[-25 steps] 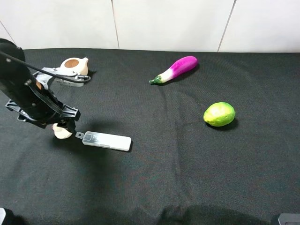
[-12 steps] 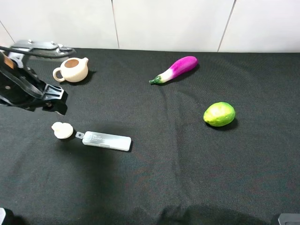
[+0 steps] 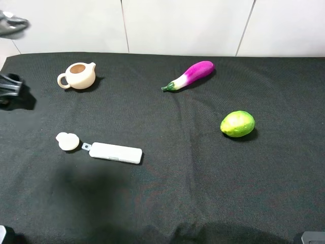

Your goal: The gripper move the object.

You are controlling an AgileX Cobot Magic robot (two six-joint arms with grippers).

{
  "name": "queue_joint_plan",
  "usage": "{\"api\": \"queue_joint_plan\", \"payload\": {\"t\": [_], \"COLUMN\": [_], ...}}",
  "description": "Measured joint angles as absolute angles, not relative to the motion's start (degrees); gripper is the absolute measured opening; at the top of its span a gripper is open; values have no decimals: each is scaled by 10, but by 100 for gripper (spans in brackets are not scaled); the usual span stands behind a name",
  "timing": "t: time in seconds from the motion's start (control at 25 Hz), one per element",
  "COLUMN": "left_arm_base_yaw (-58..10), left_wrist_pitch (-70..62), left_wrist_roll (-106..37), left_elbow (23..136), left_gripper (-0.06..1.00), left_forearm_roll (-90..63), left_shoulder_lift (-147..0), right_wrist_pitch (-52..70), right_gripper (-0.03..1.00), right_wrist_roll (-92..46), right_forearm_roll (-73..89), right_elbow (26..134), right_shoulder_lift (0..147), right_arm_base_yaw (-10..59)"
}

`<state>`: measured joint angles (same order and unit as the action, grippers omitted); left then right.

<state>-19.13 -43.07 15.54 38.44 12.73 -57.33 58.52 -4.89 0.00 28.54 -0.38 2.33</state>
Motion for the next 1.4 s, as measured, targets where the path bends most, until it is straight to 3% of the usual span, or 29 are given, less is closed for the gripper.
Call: {"api": "queue_joint_plan", "payload": {"t": [0.36, 0.88, 1.4], "left_arm_base_yaw": [-191, -191, -191], "left_wrist_pitch": [-538, -674, -637], "left_wrist_roll": [182, 109, 58], "left_elbow": [384, 384, 295], "left_gripper": [76, 76, 76], "left_forearm_roll": [182, 90, 31], "left_shoulder_lift": [-418, -179, -52], "right_wrist_pitch": [585, 585, 585], "right_gripper": [69, 69, 69], "right_wrist_roll": [-49, -49, -49], "right_forearm_roll": [0, 0, 0], "right_elbow": [285, 285, 285], "right_shoulder_lift": [-4, -4, -4], "right_arm_base_yaw": [23, 23, 23]}}
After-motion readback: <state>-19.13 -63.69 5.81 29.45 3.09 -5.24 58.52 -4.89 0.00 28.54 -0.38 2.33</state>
